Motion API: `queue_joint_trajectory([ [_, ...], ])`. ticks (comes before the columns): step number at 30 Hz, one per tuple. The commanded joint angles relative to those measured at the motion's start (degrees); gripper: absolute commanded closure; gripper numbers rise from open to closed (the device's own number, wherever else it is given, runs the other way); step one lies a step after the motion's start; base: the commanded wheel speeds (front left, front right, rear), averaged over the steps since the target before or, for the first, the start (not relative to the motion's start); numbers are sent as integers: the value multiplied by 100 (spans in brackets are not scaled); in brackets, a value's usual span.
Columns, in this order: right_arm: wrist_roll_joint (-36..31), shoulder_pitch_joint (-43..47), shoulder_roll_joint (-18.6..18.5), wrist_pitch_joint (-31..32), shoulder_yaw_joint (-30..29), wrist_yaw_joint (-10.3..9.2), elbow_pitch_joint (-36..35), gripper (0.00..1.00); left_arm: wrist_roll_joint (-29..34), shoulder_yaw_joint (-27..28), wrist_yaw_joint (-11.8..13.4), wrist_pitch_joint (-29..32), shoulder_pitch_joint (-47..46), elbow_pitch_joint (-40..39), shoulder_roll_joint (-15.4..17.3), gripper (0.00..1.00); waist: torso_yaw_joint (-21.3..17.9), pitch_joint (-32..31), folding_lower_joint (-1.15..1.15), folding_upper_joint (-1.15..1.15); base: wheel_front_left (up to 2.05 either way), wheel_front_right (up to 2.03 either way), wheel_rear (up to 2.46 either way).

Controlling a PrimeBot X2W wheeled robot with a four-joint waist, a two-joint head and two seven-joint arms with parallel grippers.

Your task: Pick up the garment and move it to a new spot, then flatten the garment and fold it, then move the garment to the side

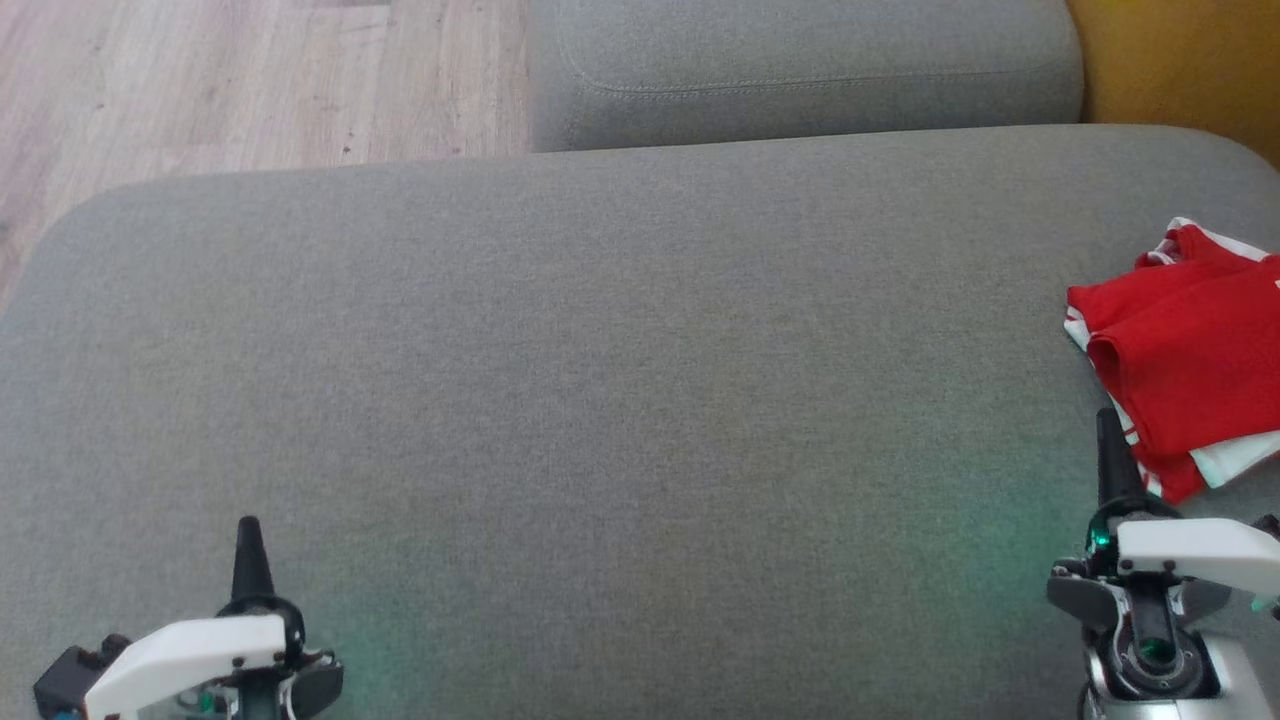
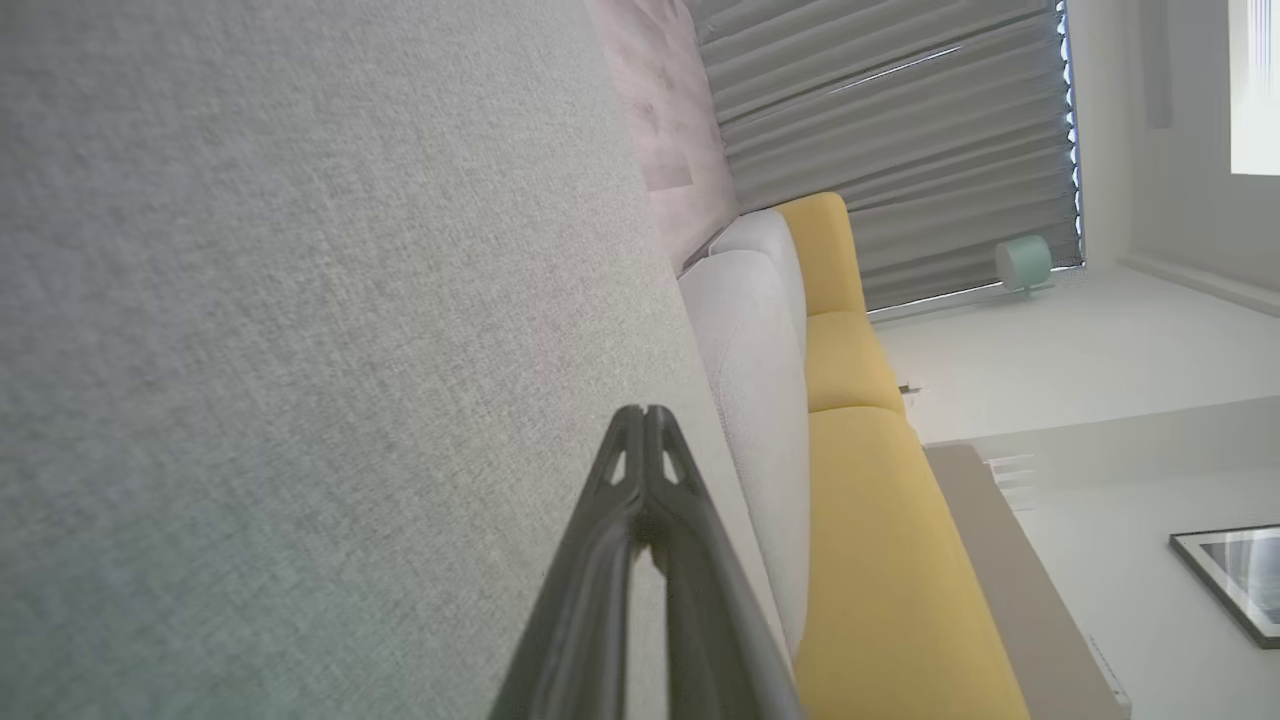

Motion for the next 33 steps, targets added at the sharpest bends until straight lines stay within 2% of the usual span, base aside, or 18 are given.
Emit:
queue_joint_trajectory([
  [1, 154, -79, -28, 50, 83, 32, -256, 100, -133, 177, -50, 43, -290, -229, 41, 100, -1, -2, 0, 0, 0, 0, 0],
  [25, 1787, -6, -32, 444, -80, 40, -573, 100, -1702, 300, -215, 445, -403, -386, 48, 100, -41, -61, 0, 0, 0, 0, 0],
  [33, 1787, -6, -32, 444, -79, 40, -573, 100, -1702, 300, -215, 445, -402, -386, 48, 100, -41, -61, 0, 0, 0, 0, 0],
])
